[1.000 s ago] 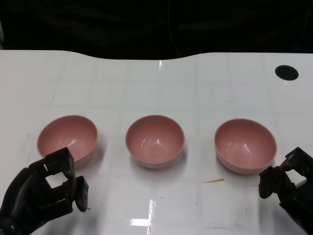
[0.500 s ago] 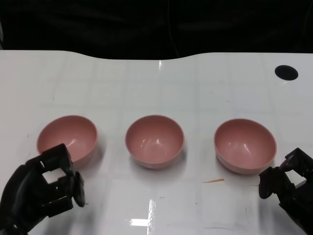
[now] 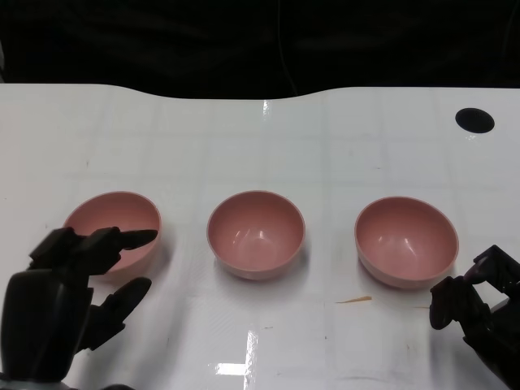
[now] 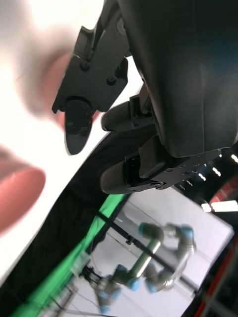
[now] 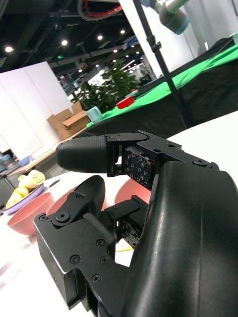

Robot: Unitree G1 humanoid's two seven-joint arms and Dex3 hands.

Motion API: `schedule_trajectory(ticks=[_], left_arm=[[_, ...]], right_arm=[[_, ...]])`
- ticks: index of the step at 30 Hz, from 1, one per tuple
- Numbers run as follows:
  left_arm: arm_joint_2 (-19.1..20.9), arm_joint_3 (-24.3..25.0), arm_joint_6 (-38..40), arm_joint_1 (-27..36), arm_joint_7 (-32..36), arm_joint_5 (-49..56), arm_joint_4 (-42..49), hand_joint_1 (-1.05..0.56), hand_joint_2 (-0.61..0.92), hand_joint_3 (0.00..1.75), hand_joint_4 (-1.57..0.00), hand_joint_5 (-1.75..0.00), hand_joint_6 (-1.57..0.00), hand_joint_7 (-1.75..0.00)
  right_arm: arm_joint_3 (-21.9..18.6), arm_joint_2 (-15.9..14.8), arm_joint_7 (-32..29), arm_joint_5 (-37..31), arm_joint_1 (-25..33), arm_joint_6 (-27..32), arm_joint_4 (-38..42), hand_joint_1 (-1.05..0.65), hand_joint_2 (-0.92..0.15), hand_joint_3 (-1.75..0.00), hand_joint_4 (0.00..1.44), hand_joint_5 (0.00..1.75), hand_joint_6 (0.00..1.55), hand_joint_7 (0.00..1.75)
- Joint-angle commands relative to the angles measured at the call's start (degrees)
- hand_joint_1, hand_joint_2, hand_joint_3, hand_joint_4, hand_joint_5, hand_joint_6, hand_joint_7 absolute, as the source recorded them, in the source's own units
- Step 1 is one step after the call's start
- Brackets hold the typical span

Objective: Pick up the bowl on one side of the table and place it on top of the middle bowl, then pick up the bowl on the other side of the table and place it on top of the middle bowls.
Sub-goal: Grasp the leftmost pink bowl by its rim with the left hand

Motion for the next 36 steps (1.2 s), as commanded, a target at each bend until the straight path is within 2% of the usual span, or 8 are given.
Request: schedule_trajectory(ticks=[1, 5, 9, 14, 20, 27, 36], left_arm=[[2.95, -1.59, 8.48, 1.20, 0.19, 9.20, -6.28, -0.74, 0.82, 0.00, -0.39, -0.55, -0.70, -0.07], [5.54, -4.38, 17.61, -0.35, -3.71, 15.96, -9.31, -0.86, 0.78, 0.00, -0.55, -0.27, -0.72, -0.01], [7.53, -7.46, 24.89, -1.75, -10.45, 18.92, -10.44, -0.90, 0.80, 0.01, -0.56, -0.13, -0.66, -0.01], [9.46, -10.62, 28.60, -5.67, -15.40, 17.09, -6.33, -0.87, 0.80, 0.00, -0.56, -0.07, -0.65, 0.00], [12.16, -14.65, 29.35, -11.18, -16.81, 15.28, 1.67, -0.92, 0.88, 0.02, -0.58, -0.03, -0.63, 0.00], [13.88, -18.76, 29.84, -17.65, -19.05, 11.76, 10.73, -0.85, 0.92, 0.02, -0.57, -0.01, -0.60, 0.00], [13.75, -22.22, 27.91, -24.72, -16.34, 6.56, 23.29, -0.78, 0.92, 0.09, -0.60, -0.01, -0.63, -0.02]], right_arm=[[-0.45, -0.16, -0.29, -0.24, -0.34, -0.98, 0.10, -0.05, -0.57, -1.10, 0.92, 1.66, 0.94, 1.20], [-0.33, -0.19, -0.20, -0.34, -0.49, -0.86, 0.28, -0.04, -0.57, -1.12, 0.91, 1.67, 0.94, 1.22], [-0.39, -0.06, -0.10, 0.08, -0.53, -0.37, 0.19, -0.03, -0.57, -1.14, 0.91, 1.68, 0.93, 1.23], [-0.37, 0.04, -0.23, -0.16, -0.32, -0.62, 0.02, -0.03, -0.56, -1.13, 0.91, 1.67, 0.93, 1.23], [-0.43, 0.09, 0.44, 0.09, -0.56, -0.68, 0.55, -0.04, -0.58, -1.12, 0.89, 1.69, 0.90, 1.26], [-0.28, 0.51, -0.34, -0.32, -0.70, -0.83, 0.47, -0.04, -0.54, -1.15, 0.91, 1.68, 0.92, 1.25], [-0.44, 0.71, 0.87, 0.12, -0.82, -1.39, 1.12, -0.04, -0.53, -1.17, 0.90, 1.67, 0.92, 1.24]])
